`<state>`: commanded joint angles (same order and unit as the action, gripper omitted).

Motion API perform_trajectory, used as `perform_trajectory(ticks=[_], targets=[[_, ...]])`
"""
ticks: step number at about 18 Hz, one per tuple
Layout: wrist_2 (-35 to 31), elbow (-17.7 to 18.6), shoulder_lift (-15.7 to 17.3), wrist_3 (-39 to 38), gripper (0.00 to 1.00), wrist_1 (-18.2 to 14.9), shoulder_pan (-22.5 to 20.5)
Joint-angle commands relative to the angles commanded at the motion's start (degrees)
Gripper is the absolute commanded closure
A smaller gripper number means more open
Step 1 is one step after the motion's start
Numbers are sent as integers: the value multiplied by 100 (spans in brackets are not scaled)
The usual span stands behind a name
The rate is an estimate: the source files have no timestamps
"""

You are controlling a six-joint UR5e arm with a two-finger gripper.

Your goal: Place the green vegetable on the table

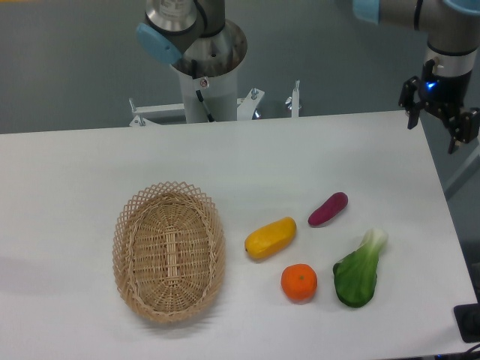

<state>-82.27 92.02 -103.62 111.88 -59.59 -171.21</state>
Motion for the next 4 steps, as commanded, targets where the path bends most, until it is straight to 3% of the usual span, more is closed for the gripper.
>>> perform_trajectory(ticks=[4], targets=[[79, 26, 9, -44, 0, 18, 0]])
